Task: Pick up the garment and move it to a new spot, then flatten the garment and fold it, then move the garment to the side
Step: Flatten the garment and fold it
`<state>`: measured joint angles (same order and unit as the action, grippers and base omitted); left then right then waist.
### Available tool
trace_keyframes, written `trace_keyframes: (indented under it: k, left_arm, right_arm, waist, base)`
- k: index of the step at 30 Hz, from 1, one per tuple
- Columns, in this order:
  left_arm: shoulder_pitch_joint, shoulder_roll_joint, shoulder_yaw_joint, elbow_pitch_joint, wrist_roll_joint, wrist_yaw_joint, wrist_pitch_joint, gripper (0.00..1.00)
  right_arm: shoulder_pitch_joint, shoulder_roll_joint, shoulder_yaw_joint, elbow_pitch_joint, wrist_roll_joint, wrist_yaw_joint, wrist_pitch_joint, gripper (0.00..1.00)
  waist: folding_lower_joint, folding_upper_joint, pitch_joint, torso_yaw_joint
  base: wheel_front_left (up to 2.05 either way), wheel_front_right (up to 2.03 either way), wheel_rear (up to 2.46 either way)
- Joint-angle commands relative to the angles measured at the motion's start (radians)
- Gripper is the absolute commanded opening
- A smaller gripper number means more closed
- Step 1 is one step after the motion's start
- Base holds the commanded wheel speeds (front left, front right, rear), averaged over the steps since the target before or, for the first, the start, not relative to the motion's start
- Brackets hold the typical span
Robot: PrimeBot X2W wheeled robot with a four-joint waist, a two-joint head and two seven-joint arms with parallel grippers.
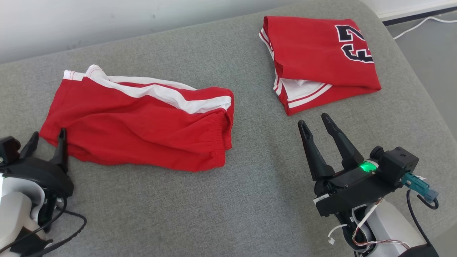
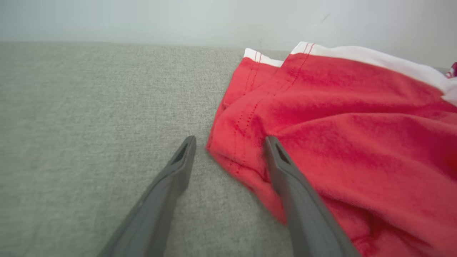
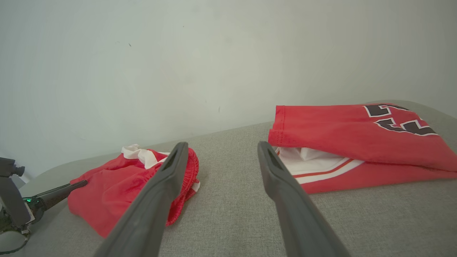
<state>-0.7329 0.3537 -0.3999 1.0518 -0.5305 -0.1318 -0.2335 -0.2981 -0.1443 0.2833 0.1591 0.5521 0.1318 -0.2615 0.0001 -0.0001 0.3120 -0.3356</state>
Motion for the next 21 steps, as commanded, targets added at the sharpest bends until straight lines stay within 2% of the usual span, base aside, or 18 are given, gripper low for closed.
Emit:
trace_keyframes:
  k: [1, 4, 5, 7, 12, 21]
  left_arm:
    - [0.004, -0.008, -0.017, 0.025, -0.011, 0.004, 0.013, 1.00]
    - [0.008, -0.031, -0.051, 0.034, -0.044, 0.003, 0.049, 1.00]
    - [0.011, -0.036, -0.071, 0.030, -0.053, 0.001, 0.067, 0.60]
    - [0.013, -0.031, -0.092, 0.022, -0.082, 0.001, 0.085, 0.00]
    - [0.011, -0.004, -0.138, 0.014, -0.110, 0.003, 0.057, 0.00]
    - [0.023, -0.026, -0.178, 0.029, -0.093, 0.009, -0.019, 0.00]
  right_arm:
    - [-0.010, 0.002, -0.003, -0.002, -0.008, -0.002, -0.004, 1.00]
    - [-0.007, 0.006, -0.006, 0.001, -0.011, -0.002, -0.004, 1.00]
    - [-0.007, 0.007, -0.008, 0.002, -0.011, -0.002, -0.004, 1.00]
    - [-0.009, 0.008, -0.009, 0.003, -0.011, -0.002, -0.004, 1.00]
    - [-0.006, 0.010, -0.008, 0.003, -0.012, -0.002, -0.004, 1.00]
    - [0.019, 0.007, -0.010, 0.014, -0.002, -0.002, -0.004, 1.00]
  waist:
    - [-0.0001, 0.0001, 0.001, -0.001]
    - [-0.0001, 0.0001, -0.002, 0.001]
    - [-0.0001, 0.0001, -0.004, 0.002]
    - [-0.0001, 0.0001, -0.008, 0.005]
    - [-0.0001, 0.0001, -0.028, 0.017]
    - [-0.0001, 0.0001, -0.091, 0.070]
  base:
    - [0.00, 0.00, 0.00]
    - [0.00, 0.00, 0.00]
    - [0.00, 0.00, 0.00]
    - [0.00, 0.00, 0.00]
    - [0.00, 0.00, 0.00]
    - [0.00, 0.00, 0.00]
